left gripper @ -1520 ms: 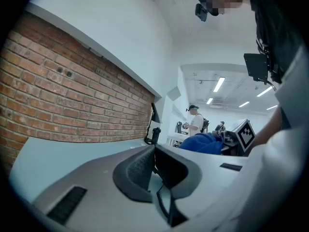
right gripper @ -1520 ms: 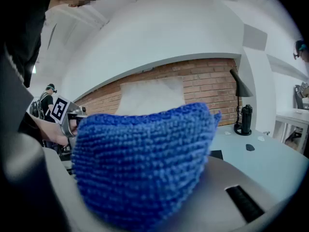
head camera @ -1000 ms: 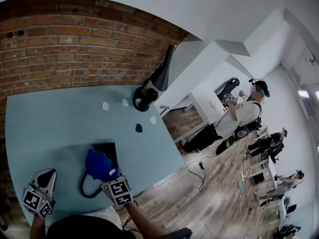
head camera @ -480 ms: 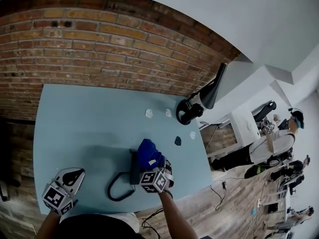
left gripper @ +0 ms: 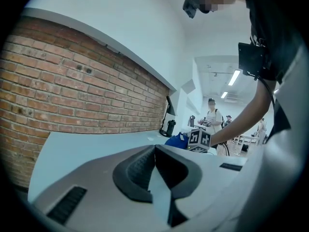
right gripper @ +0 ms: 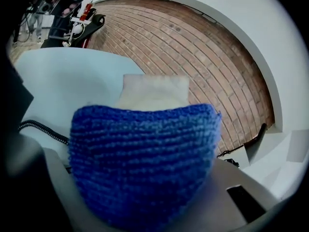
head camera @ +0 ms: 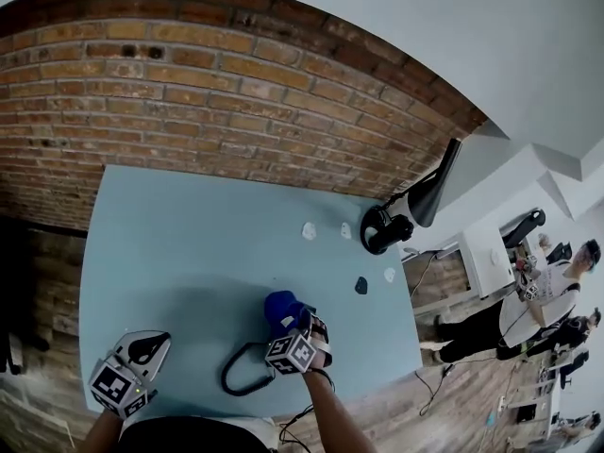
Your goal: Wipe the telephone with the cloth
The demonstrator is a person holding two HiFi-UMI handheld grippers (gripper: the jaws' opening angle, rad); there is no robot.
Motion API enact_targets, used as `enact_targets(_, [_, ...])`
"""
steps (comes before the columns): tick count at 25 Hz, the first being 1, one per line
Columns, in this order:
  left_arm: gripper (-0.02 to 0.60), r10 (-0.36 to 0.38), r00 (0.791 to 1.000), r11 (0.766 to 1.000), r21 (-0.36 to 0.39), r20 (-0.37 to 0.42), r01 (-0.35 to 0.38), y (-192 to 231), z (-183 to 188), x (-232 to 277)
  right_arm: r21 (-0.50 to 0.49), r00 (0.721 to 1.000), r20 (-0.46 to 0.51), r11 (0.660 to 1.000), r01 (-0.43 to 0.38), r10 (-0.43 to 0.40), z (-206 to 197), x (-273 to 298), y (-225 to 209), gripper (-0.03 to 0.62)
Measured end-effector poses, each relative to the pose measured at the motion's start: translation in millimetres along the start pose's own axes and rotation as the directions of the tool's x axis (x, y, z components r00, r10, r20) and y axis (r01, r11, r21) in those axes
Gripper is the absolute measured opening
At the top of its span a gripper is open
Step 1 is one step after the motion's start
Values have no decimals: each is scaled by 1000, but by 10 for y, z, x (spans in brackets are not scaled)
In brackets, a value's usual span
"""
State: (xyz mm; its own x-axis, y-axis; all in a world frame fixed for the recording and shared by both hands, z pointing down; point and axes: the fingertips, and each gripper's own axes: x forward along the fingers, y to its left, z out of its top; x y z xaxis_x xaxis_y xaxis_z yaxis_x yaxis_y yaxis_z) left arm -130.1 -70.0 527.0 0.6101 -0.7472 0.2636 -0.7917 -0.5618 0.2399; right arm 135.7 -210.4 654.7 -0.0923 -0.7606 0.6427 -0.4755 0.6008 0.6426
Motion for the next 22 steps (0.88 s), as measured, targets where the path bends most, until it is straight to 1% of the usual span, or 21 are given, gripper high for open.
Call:
enact_targets(4, [20,-5,1000,1000,7,-10,5,30,-15,47,-67,1000,12,998,-6,7,65,21,46,46])
enact_targets(5, [20,-8,1000,1000,9,-9,8,11,-20,61,-71,1000,13,997,-7,8,55,14,59,46])
enact_targets(10, [20,-11,1000,1000,6,26,11,-53,10,86,-17,999,17,999,-33,34,-9,-35,157,44])
enact_targets(13, [20,-24,999,1000,11,38,24,-117,-42,107,21,999,30,999,-42,41,-48,-51,172,44])
enact_targets(17, [20,-37,999,999,7,14,36,-214,-141,70,37,998,29,998,-51,50,-69,-56,245,44])
enact_targets(22, [20,-45,999,999,10,3,45,-283,-159,35,54,998,25,997,-57,56,-120,-112,331,44])
